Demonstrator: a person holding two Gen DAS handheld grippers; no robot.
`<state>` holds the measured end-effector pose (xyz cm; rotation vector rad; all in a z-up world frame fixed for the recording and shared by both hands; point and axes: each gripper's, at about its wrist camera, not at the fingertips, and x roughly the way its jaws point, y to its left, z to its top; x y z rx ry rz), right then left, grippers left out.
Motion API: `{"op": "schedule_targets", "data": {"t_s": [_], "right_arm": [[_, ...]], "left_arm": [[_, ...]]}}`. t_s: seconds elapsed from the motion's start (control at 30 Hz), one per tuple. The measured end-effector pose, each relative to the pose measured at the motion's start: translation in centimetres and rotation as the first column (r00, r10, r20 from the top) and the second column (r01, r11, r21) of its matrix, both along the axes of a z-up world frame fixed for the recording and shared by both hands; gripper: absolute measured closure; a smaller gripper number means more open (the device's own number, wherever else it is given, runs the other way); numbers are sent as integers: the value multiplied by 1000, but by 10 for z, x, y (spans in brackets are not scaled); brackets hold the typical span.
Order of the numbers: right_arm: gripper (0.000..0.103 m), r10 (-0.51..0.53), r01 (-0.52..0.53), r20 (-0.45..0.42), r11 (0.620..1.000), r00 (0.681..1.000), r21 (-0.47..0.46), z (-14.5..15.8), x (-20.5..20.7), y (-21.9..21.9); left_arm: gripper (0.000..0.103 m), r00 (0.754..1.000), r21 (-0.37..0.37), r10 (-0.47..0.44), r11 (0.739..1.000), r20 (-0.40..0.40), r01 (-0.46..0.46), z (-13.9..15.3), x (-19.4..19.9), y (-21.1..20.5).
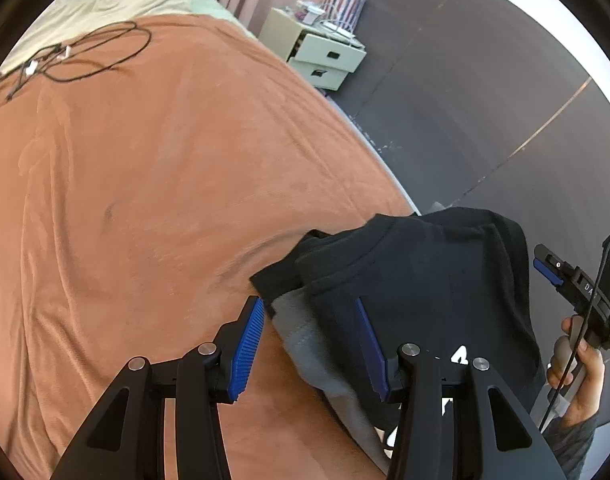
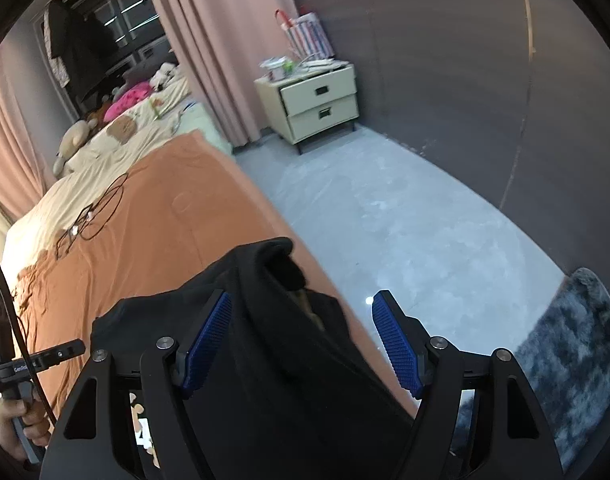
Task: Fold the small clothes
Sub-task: 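Lower the held black sweatshirt onto the folded grey garment with both tools, then open both tools and release the sweatshirt onto the stack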
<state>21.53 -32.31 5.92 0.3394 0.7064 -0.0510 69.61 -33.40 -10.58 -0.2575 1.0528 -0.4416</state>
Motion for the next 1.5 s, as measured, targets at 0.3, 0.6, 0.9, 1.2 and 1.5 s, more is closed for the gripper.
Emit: {"op": "schedule_targets", "data": {"t_s": [0.3, 0.6, 0.9, 1.2, 1.5], "right_arm": [[32, 76, -83, -64, 989, 995, -124, 13, 1, 39], [32, 58, -16, -225, 983, 973, 182, -7, 81, -1], [95, 133, -63, -190, 941, 973, 332, 6, 90, -43], [96, 126, -136, 85, 983, 988, 122, 79, 36, -59], [96, 220, -254, -209, 954, 953, -156, 14, 37, -50]], "left_arm": [[54, 997, 26, -37, 999, 65, 35, 8, 2, -16], [54, 999, 34, -25, 999, 26, 24, -10, 15, -14], [54, 999, 25, -35, 999, 17, 34, -19, 18, -13], [54, 999, 29, -16, 999, 44, 14, -13, 17, -10], [62, 990, 55, -63, 997, 124, 57, 3, 12, -22]]}}
